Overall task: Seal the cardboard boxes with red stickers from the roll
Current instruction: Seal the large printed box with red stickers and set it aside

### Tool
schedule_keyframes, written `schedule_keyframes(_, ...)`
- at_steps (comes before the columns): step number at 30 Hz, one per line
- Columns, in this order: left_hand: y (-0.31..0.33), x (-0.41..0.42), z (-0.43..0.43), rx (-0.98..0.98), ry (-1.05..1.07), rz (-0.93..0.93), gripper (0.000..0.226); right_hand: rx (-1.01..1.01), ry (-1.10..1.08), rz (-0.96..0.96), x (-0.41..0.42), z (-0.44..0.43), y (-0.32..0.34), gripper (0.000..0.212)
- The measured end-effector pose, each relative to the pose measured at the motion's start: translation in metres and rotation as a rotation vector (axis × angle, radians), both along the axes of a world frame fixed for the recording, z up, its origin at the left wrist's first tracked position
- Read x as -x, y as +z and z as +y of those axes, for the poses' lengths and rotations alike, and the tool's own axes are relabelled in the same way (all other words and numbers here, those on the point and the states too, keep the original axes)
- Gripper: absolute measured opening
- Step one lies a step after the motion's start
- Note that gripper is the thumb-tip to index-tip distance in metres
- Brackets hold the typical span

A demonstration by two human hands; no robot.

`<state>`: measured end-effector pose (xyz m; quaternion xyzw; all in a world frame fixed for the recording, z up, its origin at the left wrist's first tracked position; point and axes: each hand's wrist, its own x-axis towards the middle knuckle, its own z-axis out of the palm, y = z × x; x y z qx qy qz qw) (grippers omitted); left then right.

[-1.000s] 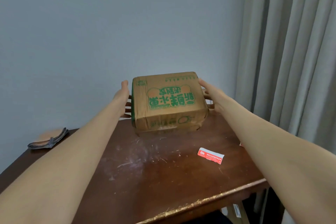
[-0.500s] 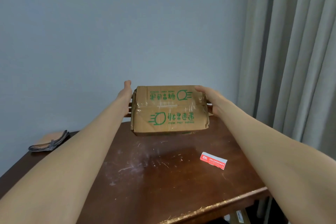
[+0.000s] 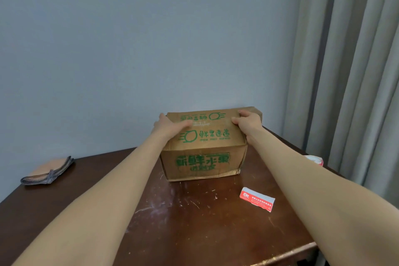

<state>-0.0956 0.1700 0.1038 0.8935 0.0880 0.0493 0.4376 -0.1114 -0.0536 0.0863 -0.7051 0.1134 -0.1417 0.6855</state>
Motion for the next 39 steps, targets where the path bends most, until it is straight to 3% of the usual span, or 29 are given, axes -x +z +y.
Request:
schedule_keyframes(4, -0.002, -0.015, -0.012, -0.285, 0.068, 0.032, 0.124, 0.241, -0.029, 0.01, -0.013, 0.006, -0.002, 0.055)
schedule_keyframes(12, 0.003, -0.05, -0.013, -0.381, 0.023, 0.134, 0.128, 0.364, -0.044, 0.067, -0.033, 0.009, -0.004, 0.055)
schedule_keyframes(27, 0.0, -0.059, -0.01, -0.369, 0.013, 0.013, 0.05, 0.315, -0.009, 0.114, -0.039, 0.009, 0.001, 0.044)
schedule_keyframes(32, 0.005, -0.048, -0.016, -0.376, 0.064, -0.065, 0.048, 0.34, -0.033, 0.13, -0.033, 0.005, 0.003, 0.042)
schedule_keyframes(39, 0.011, -0.028, -0.04, -0.335, -0.077, -0.27, 0.045, 0.384, 0.0, 0.095, -0.016, -0.004, 0.003, 0.038)
